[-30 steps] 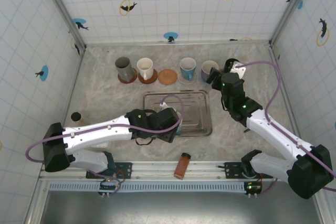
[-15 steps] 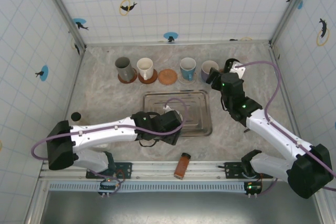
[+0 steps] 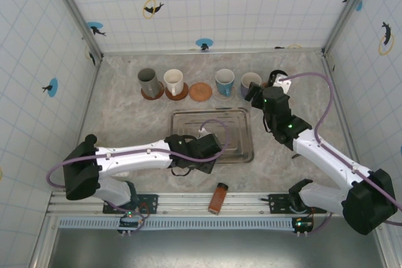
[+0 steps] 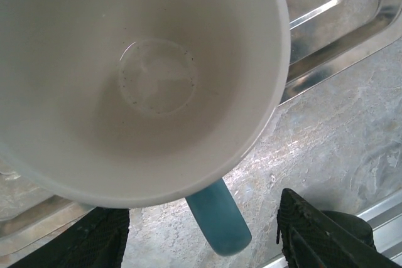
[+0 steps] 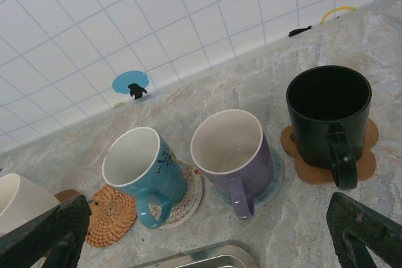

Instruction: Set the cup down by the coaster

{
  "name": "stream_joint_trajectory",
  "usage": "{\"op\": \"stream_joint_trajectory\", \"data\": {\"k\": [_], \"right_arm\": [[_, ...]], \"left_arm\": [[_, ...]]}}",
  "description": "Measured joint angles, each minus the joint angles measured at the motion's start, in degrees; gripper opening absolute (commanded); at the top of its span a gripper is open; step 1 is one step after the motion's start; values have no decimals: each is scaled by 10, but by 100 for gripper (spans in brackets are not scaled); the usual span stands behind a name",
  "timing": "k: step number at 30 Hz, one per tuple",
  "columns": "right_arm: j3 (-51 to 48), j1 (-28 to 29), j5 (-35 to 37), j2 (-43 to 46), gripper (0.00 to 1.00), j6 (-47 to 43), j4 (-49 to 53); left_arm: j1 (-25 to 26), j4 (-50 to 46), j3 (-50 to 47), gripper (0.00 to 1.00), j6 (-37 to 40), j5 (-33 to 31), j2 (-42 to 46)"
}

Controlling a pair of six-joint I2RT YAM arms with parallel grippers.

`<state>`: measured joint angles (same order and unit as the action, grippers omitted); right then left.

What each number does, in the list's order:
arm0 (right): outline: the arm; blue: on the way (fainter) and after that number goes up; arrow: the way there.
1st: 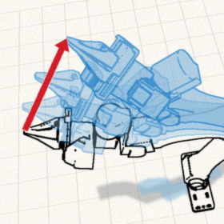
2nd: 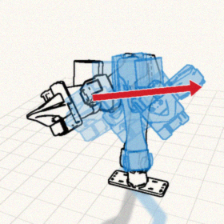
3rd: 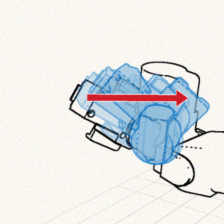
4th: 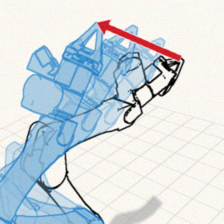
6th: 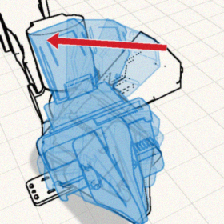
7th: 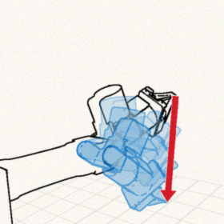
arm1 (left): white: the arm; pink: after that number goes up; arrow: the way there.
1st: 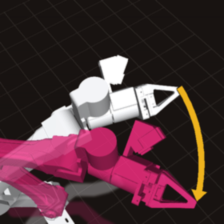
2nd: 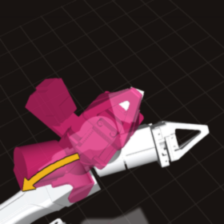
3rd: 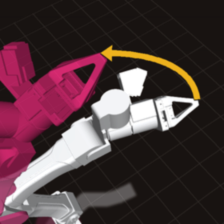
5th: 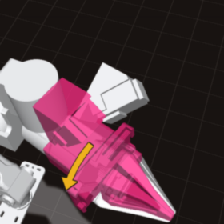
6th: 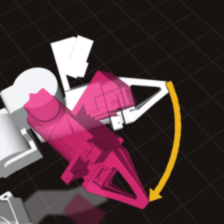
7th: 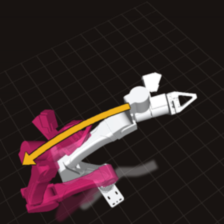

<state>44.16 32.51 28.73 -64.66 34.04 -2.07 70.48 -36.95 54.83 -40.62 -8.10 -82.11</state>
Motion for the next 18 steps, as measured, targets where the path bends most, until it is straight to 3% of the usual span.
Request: {"op": "stream_joint_trajectory", "data": {"k": [18], "right_arm": [[0, 0, -1, 0, 99, 0, 0]], "left_arm": [[0, 17, -9, 53, -10, -25, -19]]}}
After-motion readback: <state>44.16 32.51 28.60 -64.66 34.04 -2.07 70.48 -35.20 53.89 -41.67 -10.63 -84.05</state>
